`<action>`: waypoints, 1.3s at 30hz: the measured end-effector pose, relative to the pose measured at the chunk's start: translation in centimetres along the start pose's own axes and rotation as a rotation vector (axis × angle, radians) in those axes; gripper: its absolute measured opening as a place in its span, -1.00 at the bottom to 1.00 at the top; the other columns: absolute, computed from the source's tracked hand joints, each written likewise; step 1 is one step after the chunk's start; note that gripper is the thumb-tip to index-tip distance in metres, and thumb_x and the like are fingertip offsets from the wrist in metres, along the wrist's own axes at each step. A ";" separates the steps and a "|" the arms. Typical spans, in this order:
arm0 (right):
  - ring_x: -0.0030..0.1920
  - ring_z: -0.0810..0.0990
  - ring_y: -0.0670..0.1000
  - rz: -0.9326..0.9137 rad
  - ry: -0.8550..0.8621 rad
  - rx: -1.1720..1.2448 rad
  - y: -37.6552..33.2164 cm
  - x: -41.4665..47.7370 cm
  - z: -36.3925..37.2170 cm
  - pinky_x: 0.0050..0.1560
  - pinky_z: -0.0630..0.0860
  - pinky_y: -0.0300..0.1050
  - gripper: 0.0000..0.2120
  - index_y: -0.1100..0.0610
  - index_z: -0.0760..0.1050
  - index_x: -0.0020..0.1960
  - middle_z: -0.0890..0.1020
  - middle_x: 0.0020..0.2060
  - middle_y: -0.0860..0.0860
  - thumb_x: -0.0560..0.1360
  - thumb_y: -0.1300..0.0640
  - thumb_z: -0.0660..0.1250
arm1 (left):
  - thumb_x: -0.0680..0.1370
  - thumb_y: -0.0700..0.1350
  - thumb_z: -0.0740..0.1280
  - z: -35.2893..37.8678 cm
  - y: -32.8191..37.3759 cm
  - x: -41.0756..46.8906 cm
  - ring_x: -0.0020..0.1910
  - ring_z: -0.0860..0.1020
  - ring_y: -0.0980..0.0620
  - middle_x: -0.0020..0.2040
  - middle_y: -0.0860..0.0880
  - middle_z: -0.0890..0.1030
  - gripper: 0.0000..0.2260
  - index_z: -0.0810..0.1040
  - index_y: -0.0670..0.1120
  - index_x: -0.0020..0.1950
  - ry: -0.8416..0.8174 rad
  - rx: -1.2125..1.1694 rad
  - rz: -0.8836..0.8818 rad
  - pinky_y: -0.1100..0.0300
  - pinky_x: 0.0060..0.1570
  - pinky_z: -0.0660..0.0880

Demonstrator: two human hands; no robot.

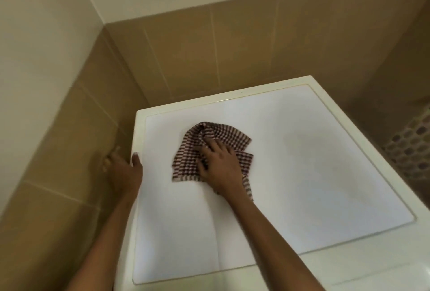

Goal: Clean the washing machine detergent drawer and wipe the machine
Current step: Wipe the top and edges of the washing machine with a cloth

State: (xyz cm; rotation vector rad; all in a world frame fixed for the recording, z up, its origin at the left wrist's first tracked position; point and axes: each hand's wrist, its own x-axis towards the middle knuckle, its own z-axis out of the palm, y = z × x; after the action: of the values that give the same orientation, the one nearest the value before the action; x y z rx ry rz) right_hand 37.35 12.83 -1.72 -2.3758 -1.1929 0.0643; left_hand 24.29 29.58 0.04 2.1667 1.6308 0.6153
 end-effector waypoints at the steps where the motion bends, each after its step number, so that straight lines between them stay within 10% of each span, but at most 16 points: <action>1: 0.36 0.38 0.14 0.011 0.020 -0.017 -0.1 0.4 0.3 0.33 0.28 0.07 -0.61 -0.05 0.49 0.26 0.44 0.37 0.01 0.46 -0.05 0.19 | 0.58 -0.12 0.25 -0.1 -0.5 0.2 0.29 0.36 -0.34 0.31 -0.38 0.39 -0.57 0.33 -0.37 0.34 -0.084 0.006 -0.038 -0.09 0.26 0.28; 10: 0.15 0.57 0.14 -0.329 -0.022 0.002 -7.4 0.8 4.2 0.11 0.51 0.00 -0.58 -0.03 0.59 0.12 0.60 0.18 0.00 0.37 -0.04 0.10 | 0.59 -0.22 0.16 1.9 -2.1 0.0 0.29 0.39 -0.30 0.32 -0.37 0.38 -0.58 0.22 -0.33 0.42 -0.257 0.030 0.021 -0.01 0.25 0.28; 15: 0.37 0.36 0.19 0.123 0.028 -0.073 -5.7 6.6 4.5 0.30 0.30 0.08 -0.58 0.03 0.38 0.38 0.37 0.41 0.09 0.53 0.04 0.12 | 0.63 -0.11 0.14 1.3 -2.9 0.2 0.35 0.36 -0.22 0.39 -0.27 0.35 -0.56 0.21 -0.25 0.47 -0.277 -0.199 0.050 0.04 0.31 0.29; 18: 0.41 0.27 0.26 0.259 0.021 -0.148 -6.9 6.6 4.6 0.36 0.23 0.16 -0.58 0.00 0.34 0.40 0.30 0.45 0.10 0.56 0.03 0.08 | 0.65 -0.09 0.07 0.8 -3.4 1.2 0.25 0.45 -0.12 0.30 -0.21 0.47 -0.64 0.38 -0.23 0.37 -0.292 -0.592 -0.181 0.10 0.21 0.37; 24: 0.31 0.44 0.18 -0.339 -0.185 -0.070 -13.0 3.7 6.7 0.29 0.36 0.10 -0.60 -0.14 0.49 0.23 0.46 0.34 -0.01 0.50 -0.11 0.03 | 0.64 0.09 -0.06 0.1 -4.0 4.4 0.08 0.52 -0.12 0.14 -0.18 0.54 -0.51 0.44 -0.22 0.28 -0.510 -1.320 -0.743 0.10 0.07 0.47; 27: 0.44 0.23 0.15 -0.221 -0.175 -0.078 -13.5 9.6 8.0 0.40 0.13 0.08 -0.60 -0.07 0.40 0.35 0.26 0.47 0.00 0.56 -0.10 0.06 | 0.62 -0.12 0.08 0.4 -3.4 5.4 -0.04 0.57 -0.07 0.09 -0.17 0.59 -0.67 0.47 -0.26 0.26 -0.422 -1.171 -0.630 0.19 -0.09 0.55; 32: 0.50 0.07 0.17 -0.014 -0.128 -0.073 -13.3 15.6 8.8 0.46 -0.01 0.09 -0.56 -0.05 0.23 0.46 0.12 0.52 0.02 0.61 -0.08 0.02 | 0.64 -0.15 0.10 0.5 -1.6 5.8 0.38 0.35 -0.09 0.40 -0.12 0.38 -0.64 0.29 -0.17 0.44 -0.284 -0.719 -0.236 0.14 0.31 0.28; 39: 0.50 0.09 0.06 -0.336 -0.221 -0.120 -12.2 15.7 8.3 0.44 0.04 0.01 -0.60 -0.12 0.28 0.42 0.18 0.50 -0.05 0.59 -0.04 0.07 | 0.66 -0.13 0.05 2.6 -0.6 7.2 0.25 0.48 -0.10 0.30 -0.14 0.50 -0.66 0.38 -0.15 0.40 -0.317 -0.696 -0.136 0.07 0.25 0.43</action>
State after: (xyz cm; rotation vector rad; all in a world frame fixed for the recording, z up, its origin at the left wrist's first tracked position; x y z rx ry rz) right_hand 35.94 34.28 -1.10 -2.2780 -1.7310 0.1516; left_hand 26.90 36.61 -1.53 1.5376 1.1539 0.6375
